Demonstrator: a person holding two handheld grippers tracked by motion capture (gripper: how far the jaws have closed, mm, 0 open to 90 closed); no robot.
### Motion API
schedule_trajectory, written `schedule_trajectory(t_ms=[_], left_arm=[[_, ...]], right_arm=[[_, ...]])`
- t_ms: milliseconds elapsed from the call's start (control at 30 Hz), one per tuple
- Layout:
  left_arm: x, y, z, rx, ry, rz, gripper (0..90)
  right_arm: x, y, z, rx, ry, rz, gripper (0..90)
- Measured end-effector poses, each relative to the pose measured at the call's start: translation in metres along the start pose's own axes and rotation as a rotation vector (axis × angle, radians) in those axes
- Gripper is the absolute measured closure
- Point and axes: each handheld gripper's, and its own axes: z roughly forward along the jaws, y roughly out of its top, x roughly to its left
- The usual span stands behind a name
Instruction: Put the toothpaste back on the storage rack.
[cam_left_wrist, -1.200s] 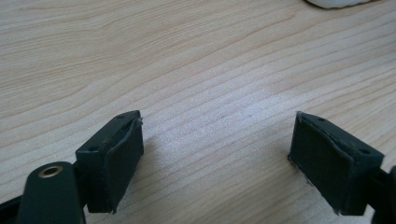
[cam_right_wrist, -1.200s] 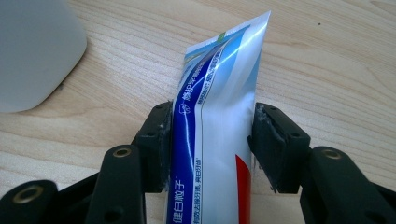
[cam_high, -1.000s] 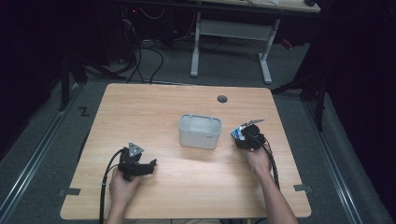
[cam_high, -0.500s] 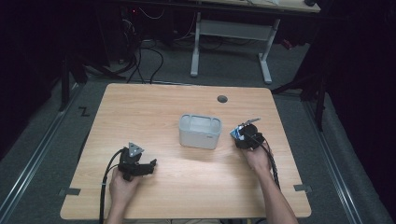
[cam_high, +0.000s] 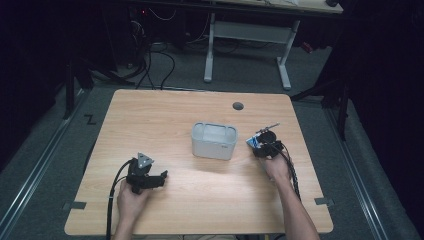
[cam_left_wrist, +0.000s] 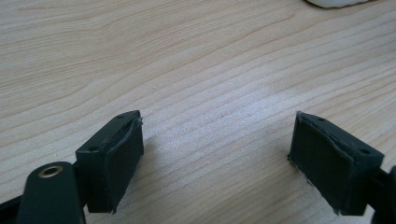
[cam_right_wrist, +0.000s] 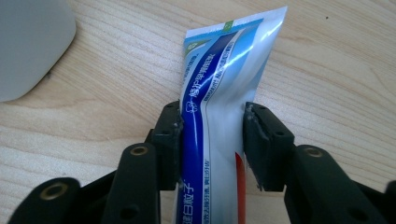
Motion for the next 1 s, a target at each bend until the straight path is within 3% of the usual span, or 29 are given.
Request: schedule_trajectory(t_ms=[133, 467, 733, 867, 1000], left_arm=[[0.0, 0.0, 0.0, 0.0, 0.0, 0.0, 17.8], [0.0, 0.0, 0.0, 0.0, 0.0, 0.0, 17.8], [0.0, 0.0, 0.0, 0.0, 0.0, 0.0, 17.8], [0.0, 0.0, 0.0, 0.0, 0.0, 0.0, 17.8], [0.0, 0.0, 0.0, 0.0, 0.001, 0.0, 17.8]], right_arm=[[-0.001, 0.004, -0.001, 0.033, -0.01, -0.025, 66.8], [-0.01, 0.004, -0.002, 0.032, 0.021, 0.025, 73.5], [-0.015, -0.001, -0.008, -0.026, 0.056, 0.024, 74.4], [-0.018, -0.003, -0.019, -0.073, 0.112, 0.04, 74.6], [-0.016, -0.004, -0.031, -0.12, 0.12, 0.019, 74.6]])
